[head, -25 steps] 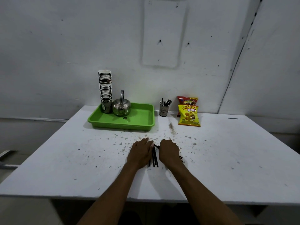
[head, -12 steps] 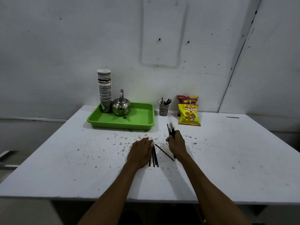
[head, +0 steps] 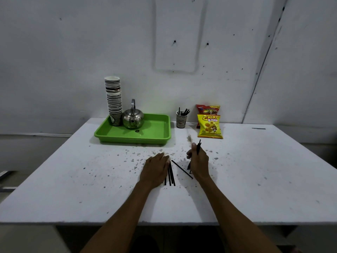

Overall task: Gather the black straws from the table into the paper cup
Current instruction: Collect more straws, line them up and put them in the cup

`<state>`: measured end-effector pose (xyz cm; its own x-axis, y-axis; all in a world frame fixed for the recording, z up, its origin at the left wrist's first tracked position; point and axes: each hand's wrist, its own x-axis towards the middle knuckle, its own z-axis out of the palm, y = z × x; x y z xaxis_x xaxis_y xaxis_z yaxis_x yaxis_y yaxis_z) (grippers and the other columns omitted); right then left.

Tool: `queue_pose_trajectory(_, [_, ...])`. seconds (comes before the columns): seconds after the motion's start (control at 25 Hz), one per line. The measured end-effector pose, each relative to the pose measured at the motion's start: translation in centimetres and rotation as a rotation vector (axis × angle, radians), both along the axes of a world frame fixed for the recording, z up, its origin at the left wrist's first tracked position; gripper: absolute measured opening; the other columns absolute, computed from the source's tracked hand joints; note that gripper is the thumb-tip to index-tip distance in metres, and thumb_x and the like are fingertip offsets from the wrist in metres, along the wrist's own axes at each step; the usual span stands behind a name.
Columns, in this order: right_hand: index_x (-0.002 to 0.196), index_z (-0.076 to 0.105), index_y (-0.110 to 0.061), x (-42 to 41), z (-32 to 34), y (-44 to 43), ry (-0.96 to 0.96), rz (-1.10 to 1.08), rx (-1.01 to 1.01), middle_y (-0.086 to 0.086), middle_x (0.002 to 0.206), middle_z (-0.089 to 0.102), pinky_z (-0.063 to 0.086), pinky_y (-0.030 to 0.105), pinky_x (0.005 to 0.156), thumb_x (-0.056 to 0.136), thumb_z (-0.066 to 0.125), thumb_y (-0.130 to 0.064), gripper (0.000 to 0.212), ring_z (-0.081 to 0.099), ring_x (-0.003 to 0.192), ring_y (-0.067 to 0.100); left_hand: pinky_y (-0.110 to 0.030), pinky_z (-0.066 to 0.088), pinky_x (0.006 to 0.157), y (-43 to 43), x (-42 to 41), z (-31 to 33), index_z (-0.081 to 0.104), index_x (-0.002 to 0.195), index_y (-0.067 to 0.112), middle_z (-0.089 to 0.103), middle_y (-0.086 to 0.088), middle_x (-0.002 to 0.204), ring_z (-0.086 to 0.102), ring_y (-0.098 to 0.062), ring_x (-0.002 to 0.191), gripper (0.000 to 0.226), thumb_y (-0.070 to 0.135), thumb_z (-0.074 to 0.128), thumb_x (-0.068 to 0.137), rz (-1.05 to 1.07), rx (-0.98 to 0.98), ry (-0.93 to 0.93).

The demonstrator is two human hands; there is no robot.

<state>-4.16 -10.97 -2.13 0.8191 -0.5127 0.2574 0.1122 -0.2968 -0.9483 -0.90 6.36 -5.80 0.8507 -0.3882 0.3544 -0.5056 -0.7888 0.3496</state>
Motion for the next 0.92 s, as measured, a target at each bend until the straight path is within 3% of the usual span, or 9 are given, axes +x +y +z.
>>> queue_pose_trajectory(0.08, [0.072,0.057,-0.010,-0.3,-0.9,-0.4,0.043,-0.082,-0.279,0.000,0.060,0.055,0.041,0.032,0.053,0.101,0.038,-0.044,0.048,0.055,0.057,0.016,-0.038,0.023,0.117,-0.1,0.0,-0.1,0.049,0.141,0.020,0.046,-0.002,0.151,0.035,-0.016,0.143,0.044,0.035,0.029,0.105,0.002,-0.008,-0.012])
queue_pose_trajectory(0.16, [0.068,0.051,-0.014,-0.6,-1.2,-1.0,-0.016,-0.139,-0.402,0.000,0.060,0.052,0.034,0.032,0.052,0.100,0.043,-0.041,0.043,0.050,0.054,0.014,-0.039,0.024,0.118,-0.2,0.0,-0.2,0.049,0.141,0.020,0.046,-0.002,0.151,0.036,-0.017,0.143,0.044,0.036,0.029,0.105,0.001,-0.009,-0.008])
queue_pose_trajectory(0.28, [0.056,0.040,-0.019,-0.8,-1.2,-1.7,-0.071,-0.093,-0.451,-0.003,0.050,0.041,0.028,0.028,0.052,0.099,0.052,-0.033,0.046,0.040,0.046,0.007,-0.040,0.027,0.118,-0.1,0.4,-0.5,0.049,0.141,0.021,0.045,-0.004,0.152,0.035,-0.017,0.144,0.043,0.035,0.033,0.104,-0.017,-0.051,-0.004])
queue_pose_trajectory(0.36, [0.049,0.037,-0.021,-0.5,-0.8,-2.1,-0.054,-0.065,-0.394,-0.003,0.044,0.041,0.030,0.028,0.050,0.096,0.056,-0.036,0.054,0.043,0.043,0.009,-0.040,0.029,0.119,-0.4,0.6,-0.1,0.050,0.141,0.022,0.043,-0.005,0.153,0.033,-0.019,0.145,0.043,0.035,0.039,0.101,-0.026,-0.152,0.004])
queue_pose_trajectory(0.48, [0.052,0.054,-0.002,0.4,0.7,-2.4,-0.014,-0.068,-0.292,0.009,0.048,0.055,0.039,0.030,0.056,0.093,0.060,-0.042,0.057,0.056,0.049,0.018,-0.037,0.034,0.115,-2.1,-0.1,1.7,0.052,0.139,0.020,0.050,-0.003,0.148,0.043,-0.019,0.139,0.049,0.031,0.061,0.093,-0.107,-0.358,0.038])
queue_pose_trajectory(0.68, [0.064,0.067,-0.001,1.6,2.0,-2.8,0.061,-0.037,-0.275,0.014,0.063,0.070,0.049,0.036,0.069,0.088,0.062,-0.051,0.056,0.068,0.066,0.024,-0.034,0.056,0.096,-5.7,-1.6,3.2,0.060,0.132,0.014,0.070,-0.004,0.124,0.065,-0.009,0.113,0.052,0.019,0.073,0.082,-0.309,-0.564,0.324])
queue_pose_trajectory(0.8, [0.059,0.066,-0.007,1.7,2.1,-3.0,0.088,-0.013,-0.273,0.007,0.062,0.070,0.050,0.034,0.073,0.087,0.064,-0.050,0.051,0.068,0.066,0.021,-0.028,0.058,0.084,-6.8,-2.2,2.8,0.073,0.114,0.017,0.078,-0.003,0.103,0.072,-0.007,0.093,0.031,0.018,0.074,0.083,-0.290,-0.667,0.322])
queue_pose_trajectory(0.92, [0.062,0.070,-0.007,1.3,2.2,-2.9,0.107,0.032,-0.318,-0.001,0.058,0.066,0.049,0.032,0.072,0.087,0.066,-0.048,0.048,0.067,0.061,0.016,-0.034,0.050,0.063,-7.2,-2.2,2.5,0.077,0.085,0.015,0.076,-0.006,0.074,0.064,-0.010,0.063,0.013,0.028,0.074,0.081,-0.249,-0.709,0.304])
